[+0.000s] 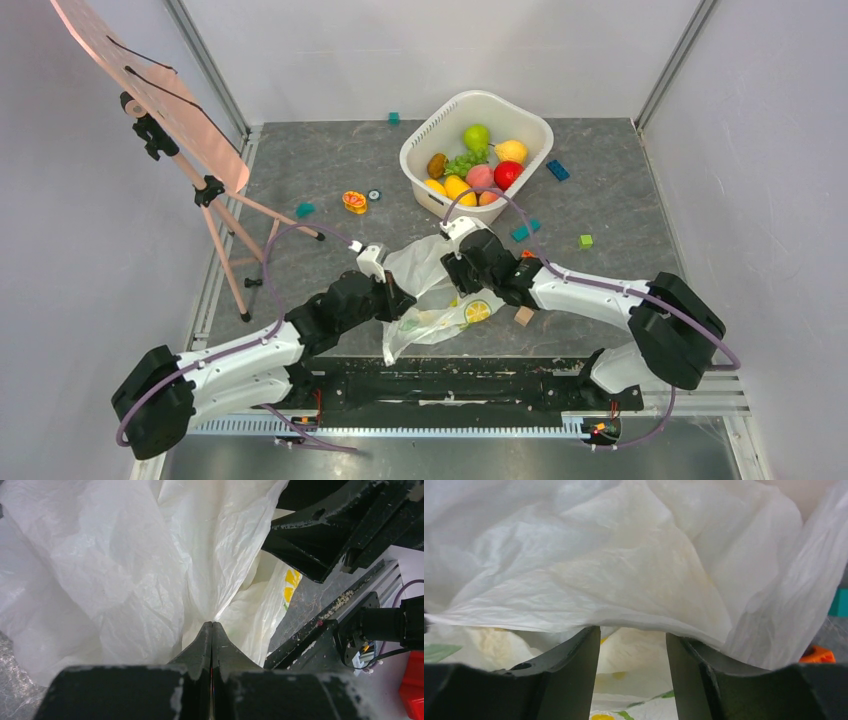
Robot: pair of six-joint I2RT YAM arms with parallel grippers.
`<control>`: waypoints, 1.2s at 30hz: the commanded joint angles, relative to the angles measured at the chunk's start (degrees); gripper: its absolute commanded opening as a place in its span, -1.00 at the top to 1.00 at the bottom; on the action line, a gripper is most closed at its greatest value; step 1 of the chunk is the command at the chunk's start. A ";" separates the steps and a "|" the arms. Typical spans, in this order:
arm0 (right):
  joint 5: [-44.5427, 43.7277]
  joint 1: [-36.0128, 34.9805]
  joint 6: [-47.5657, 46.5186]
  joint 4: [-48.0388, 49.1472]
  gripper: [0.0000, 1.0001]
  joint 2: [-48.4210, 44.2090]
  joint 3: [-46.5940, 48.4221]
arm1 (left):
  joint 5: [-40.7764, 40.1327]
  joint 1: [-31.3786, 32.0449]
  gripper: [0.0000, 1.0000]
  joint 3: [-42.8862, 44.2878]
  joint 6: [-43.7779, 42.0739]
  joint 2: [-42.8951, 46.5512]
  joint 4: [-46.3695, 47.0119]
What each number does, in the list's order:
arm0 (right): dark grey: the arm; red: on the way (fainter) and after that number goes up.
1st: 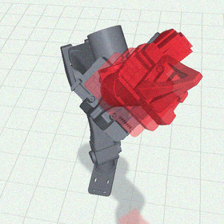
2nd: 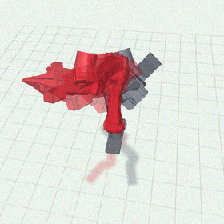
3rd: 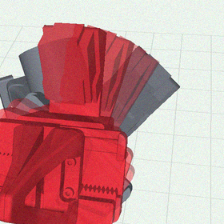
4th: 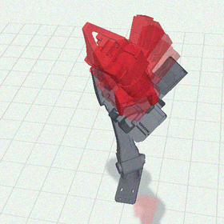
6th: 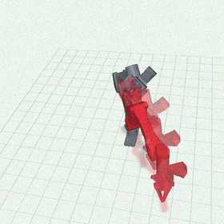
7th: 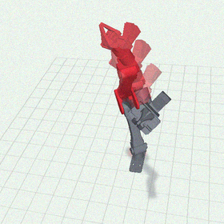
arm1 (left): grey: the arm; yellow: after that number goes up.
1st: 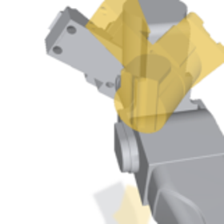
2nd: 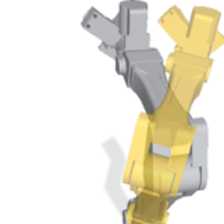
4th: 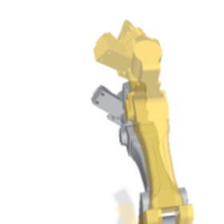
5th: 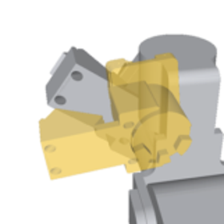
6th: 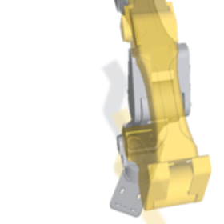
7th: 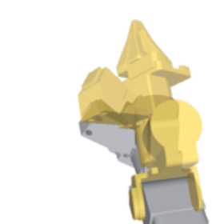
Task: Take the fake fruits out of the plastic bag
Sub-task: Adjust the fake fruit in the plastic bag.
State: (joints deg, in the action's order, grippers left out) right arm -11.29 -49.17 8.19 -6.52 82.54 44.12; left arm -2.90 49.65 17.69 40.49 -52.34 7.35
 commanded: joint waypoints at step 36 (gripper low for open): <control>14.78 8.43 -19.08 10.06 0.05 22.57 11.79 | -0.64 0.14 0.96 4.14 0.52 -4.71 1.35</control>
State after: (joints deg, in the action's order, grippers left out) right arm 0.38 -40.97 -9.65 3.31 103.11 54.63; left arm -2.92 49.63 20.80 40.47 -57.60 7.51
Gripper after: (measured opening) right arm 0.570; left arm 0.026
